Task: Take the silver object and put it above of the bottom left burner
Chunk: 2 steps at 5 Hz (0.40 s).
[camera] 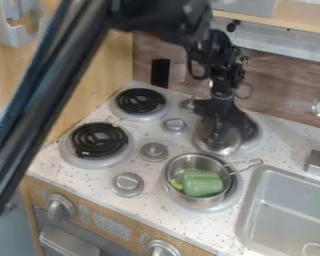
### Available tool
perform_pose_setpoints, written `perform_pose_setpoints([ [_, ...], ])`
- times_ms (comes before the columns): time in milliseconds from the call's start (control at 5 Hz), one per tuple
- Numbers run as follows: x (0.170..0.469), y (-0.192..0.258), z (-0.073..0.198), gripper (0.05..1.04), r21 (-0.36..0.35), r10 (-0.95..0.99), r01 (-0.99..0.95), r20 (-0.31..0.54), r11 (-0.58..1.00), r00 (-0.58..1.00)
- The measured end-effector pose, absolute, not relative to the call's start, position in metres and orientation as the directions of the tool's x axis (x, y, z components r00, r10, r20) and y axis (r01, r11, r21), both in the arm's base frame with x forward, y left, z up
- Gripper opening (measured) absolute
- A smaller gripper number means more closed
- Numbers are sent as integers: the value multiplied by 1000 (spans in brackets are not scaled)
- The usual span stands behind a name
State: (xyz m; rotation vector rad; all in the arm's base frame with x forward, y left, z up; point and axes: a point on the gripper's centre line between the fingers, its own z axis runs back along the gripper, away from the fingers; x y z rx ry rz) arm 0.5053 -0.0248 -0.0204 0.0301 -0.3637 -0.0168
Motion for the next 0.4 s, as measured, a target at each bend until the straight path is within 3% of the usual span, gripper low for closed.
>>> perform_pose_setpoints([
  [200, 488, 11, 13, 241, 67, 41, -72, 373, 995, 927],
  [400, 462, 51, 21, 241, 96, 110, -151, 346, 984, 932],
])
